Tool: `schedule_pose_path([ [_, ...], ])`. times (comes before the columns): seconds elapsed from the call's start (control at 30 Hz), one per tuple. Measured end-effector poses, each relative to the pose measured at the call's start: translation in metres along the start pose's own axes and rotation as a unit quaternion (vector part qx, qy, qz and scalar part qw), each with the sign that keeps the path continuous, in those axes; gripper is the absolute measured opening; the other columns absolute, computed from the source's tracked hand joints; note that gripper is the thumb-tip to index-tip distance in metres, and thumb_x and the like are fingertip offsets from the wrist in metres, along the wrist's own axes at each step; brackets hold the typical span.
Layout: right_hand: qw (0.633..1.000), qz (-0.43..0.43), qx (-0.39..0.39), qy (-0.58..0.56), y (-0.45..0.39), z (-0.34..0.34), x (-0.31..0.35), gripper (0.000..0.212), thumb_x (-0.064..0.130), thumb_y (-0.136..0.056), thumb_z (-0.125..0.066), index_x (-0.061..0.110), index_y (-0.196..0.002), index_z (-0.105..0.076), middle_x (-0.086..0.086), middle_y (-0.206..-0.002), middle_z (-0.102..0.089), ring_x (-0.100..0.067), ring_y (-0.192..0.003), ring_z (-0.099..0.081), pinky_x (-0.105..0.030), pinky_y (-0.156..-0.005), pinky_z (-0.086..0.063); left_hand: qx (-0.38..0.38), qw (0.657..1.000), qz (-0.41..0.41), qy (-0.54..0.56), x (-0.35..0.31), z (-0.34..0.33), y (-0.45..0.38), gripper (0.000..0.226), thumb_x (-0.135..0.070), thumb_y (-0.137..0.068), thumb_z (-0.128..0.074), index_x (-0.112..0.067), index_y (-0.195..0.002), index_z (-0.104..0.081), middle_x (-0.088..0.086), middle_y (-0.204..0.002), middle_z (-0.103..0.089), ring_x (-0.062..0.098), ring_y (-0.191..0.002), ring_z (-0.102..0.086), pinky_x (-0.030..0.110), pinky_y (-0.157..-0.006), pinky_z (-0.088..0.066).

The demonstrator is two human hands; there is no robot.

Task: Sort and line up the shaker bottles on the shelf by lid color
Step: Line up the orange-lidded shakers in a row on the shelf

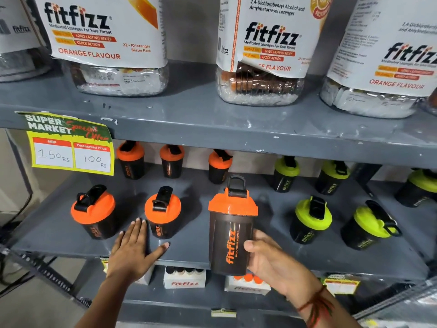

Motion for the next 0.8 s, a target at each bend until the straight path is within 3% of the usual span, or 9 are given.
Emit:
schedule_pose_path([
  [0.2, 1.0, 0.009, 0.005, 0.01, 0.007, -0.003, -0.002, 0.063, 0.035, -0.05, -0.096, 0.015, -0.105, -0.074, -0.01, -0.1, -0.076, -0.022, -0.089, -0.072, -0.04, -0.081, -0.058, -0.004, 1.0, -0.004, 0.001, -0.002, 0.004, 0.002, 0.115, -0.09, -0.067, -0.002, -0.012, -0.151, 0.006, 0.004, -0.162, 0.007, 0.015, -0.149, 0.009, 0.038, -0.121, 0.006],
  [0.37, 0.998, 0.022, -0.043, 0.04, -0.005, 0.01, -0.005, 0.085, 0.031, -0.051, -0.094, 0.0, -0.122, -0.058, -0.018, -0.112, -0.07, -0.024, -0.094, -0.071, -0.032, -0.079, -0.059, -0.003, 1.0, -0.003, 0.002, -0.001, 0.003, 0.002, 0.113, -0.09, -0.069, -0.003, -0.013, -0.151, 0.007, 0.003, -0.161, 0.007, 0.015, -0.149, 0.009, 0.04, -0.122, 0.004],
  [0.57, 0.985, 0.037, -0.112, 0.124, -0.039, 0.049, -0.012, 0.071, 0.022, -0.057, -0.083, 0.01, -0.123, -0.058, -0.003, -0.114, -0.074, -0.019, -0.112, -0.065, -0.031, -0.092, -0.053, 0.0, 1.0, -0.004, 0.0, 0.0, -0.001, 0.001, 0.111, -0.09, -0.072, -0.005, -0.013, -0.151, 0.008, 0.003, -0.161, 0.008, 0.015, -0.148, 0.009, 0.041, -0.122, 0.002],
  [0.8, 0.967, 0.016, -0.113, 0.227, -0.079, 0.077, -0.021, 0.064, -0.004, -0.065, -0.07, 0.014, -0.125, -0.054, 0.013, -0.107, -0.076, -0.003, -0.105, -0.066, -0.019, -0.084, -0.052, -0.001, 1.0, -0.001, 0.007, 0.001, -0.001, -0.001, 0.108, -0.09, -0.072, -0.006, -0.014, -0.147, 0.016, 0.0, -0.159, 0.014, 0.013, -0.147, 0.014, 0.039, -0.122, 0.005],
])
Point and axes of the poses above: each hand's wrist, its own y-axis away from the middle knuckle, its own z-axis out of the back of the hand, x = y × z, the point moved 2 cm from there along -y, towards the middle knuckle
